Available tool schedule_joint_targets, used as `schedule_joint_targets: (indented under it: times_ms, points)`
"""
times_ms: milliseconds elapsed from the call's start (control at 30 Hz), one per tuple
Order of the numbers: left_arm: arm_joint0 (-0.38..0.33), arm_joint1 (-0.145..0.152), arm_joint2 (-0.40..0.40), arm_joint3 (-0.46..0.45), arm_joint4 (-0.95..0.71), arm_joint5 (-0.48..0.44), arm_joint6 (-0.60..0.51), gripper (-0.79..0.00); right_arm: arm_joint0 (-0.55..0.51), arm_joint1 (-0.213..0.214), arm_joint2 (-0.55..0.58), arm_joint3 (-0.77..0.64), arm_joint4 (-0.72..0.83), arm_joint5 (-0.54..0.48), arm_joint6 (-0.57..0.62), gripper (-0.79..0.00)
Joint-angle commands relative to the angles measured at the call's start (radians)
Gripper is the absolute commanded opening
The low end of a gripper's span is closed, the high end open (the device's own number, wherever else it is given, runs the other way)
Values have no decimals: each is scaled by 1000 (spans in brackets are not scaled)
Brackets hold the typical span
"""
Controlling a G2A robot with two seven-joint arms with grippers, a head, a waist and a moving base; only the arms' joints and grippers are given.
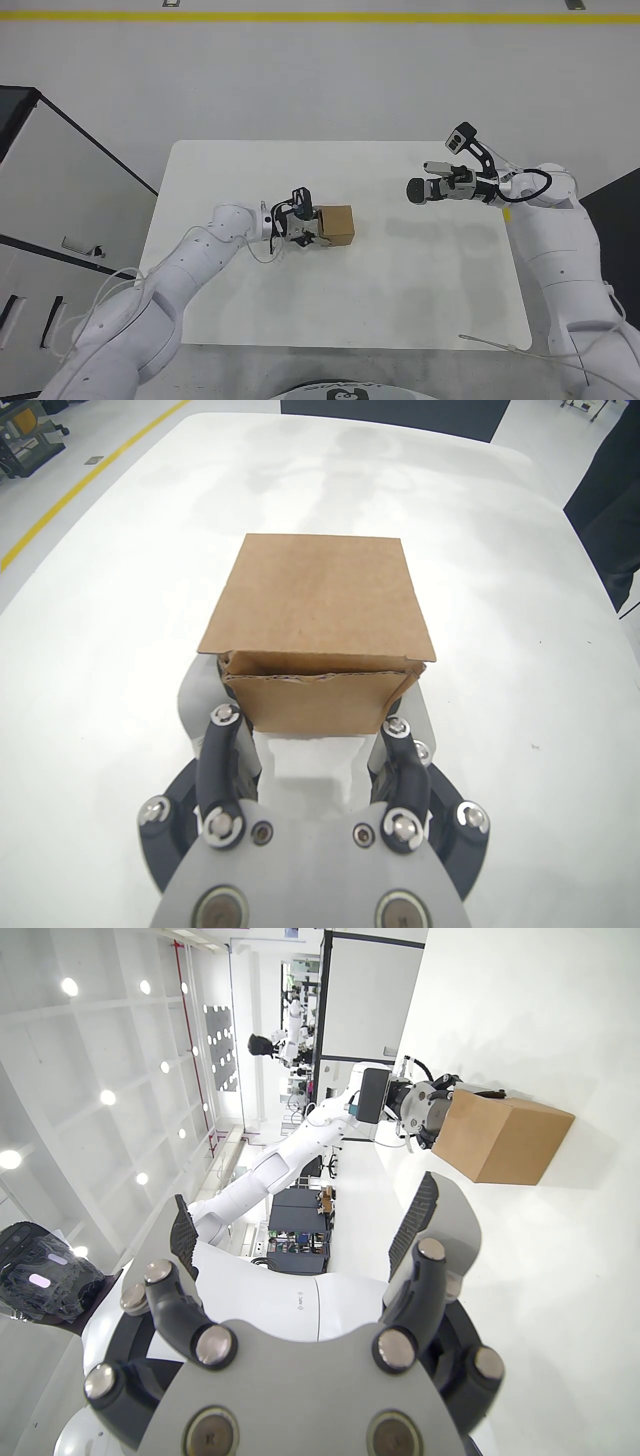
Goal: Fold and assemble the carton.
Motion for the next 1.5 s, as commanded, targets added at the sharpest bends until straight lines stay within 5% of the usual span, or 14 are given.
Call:
schedule_joint_targets:
  times_ms: [0,400,733,1067,1467]
  points:
    - [-1,-3,1,9,1,-6,13,0,0,0,0,0,0,0,0,0]
    - [5,19,-18,26,25,-31,160,0,0,0,0,0,0,0,0,0]
    - [18,101,-79,-36,78,-55,258,0,0,0,0,0,0,0,0,0]
    - [129,265,-254,-343,19,-123,191,0,0,0,0,0,0,0,0,0]
    - [447,467,-619,-827,-51,-174,81,0,0,0,0,0,0,0,0,0]
